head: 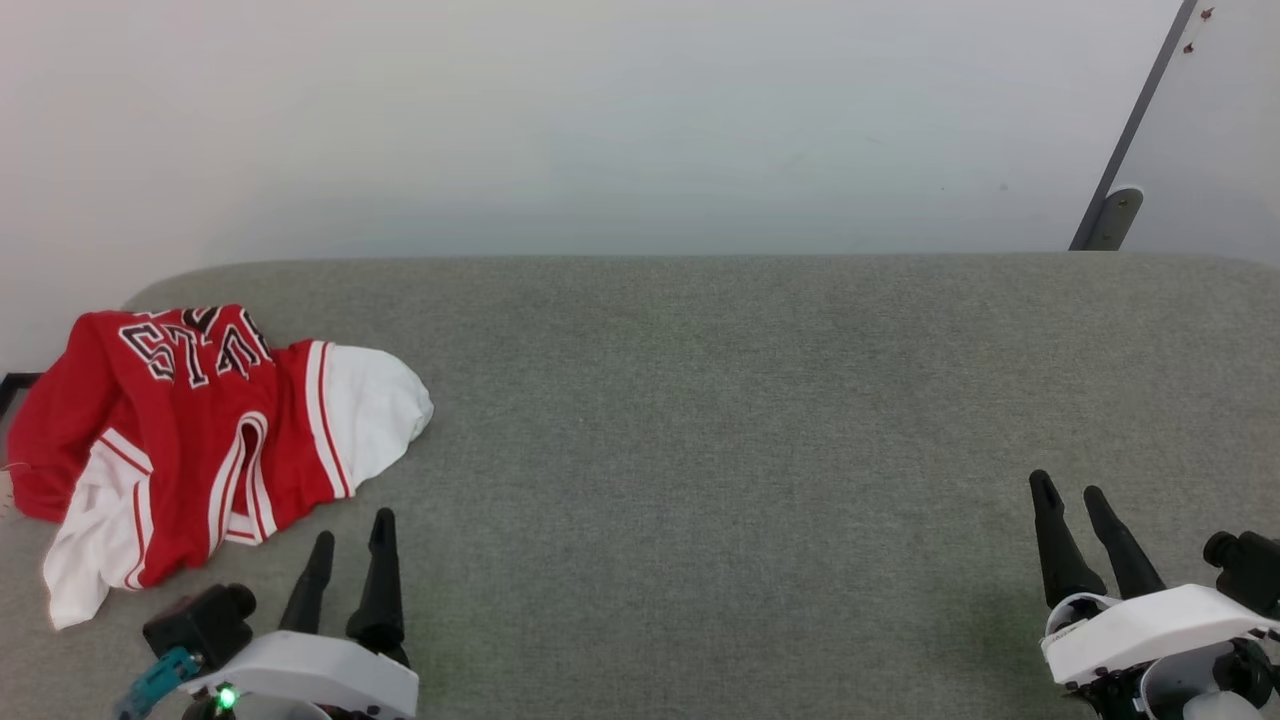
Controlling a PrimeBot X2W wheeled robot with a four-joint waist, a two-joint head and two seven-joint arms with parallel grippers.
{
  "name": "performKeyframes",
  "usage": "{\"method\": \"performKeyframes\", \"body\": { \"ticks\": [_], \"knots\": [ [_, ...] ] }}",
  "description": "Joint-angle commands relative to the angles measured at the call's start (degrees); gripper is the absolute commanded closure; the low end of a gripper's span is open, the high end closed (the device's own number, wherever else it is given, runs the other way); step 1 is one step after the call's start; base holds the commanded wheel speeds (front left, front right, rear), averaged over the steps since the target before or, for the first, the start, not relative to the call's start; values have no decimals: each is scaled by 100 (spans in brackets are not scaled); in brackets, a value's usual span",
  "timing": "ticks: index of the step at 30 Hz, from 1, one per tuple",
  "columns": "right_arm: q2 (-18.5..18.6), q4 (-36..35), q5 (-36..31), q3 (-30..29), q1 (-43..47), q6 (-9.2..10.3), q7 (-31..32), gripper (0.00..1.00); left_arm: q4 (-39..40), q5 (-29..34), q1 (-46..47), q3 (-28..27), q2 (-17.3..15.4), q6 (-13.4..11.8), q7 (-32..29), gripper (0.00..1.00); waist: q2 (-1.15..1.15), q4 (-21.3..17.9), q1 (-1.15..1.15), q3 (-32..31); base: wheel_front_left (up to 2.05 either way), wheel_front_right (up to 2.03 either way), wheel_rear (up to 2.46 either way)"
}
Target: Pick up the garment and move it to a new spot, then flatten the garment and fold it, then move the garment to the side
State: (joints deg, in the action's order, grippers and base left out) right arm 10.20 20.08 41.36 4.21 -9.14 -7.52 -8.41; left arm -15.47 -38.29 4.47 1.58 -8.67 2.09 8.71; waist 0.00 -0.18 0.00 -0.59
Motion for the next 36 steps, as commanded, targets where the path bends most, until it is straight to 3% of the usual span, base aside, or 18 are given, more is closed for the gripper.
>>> {"method": "performKeyframes", "body": {
  "ticks": [1, 36],
  "knots": [
    [48, -49, -191, 29, -149, 3, -59, 0, 37, 210, 91, -22, -38, 45, 64, 0, 0, 1, 0, 0, 0, 0, 0],
    [163, -92, -1738, 110, -148, 5, -379, 0, -82, 1996, 121, -135, -44, 174, 495, 0, 0, -29, 0, -29, 0, 0, 0]
  ]
}}
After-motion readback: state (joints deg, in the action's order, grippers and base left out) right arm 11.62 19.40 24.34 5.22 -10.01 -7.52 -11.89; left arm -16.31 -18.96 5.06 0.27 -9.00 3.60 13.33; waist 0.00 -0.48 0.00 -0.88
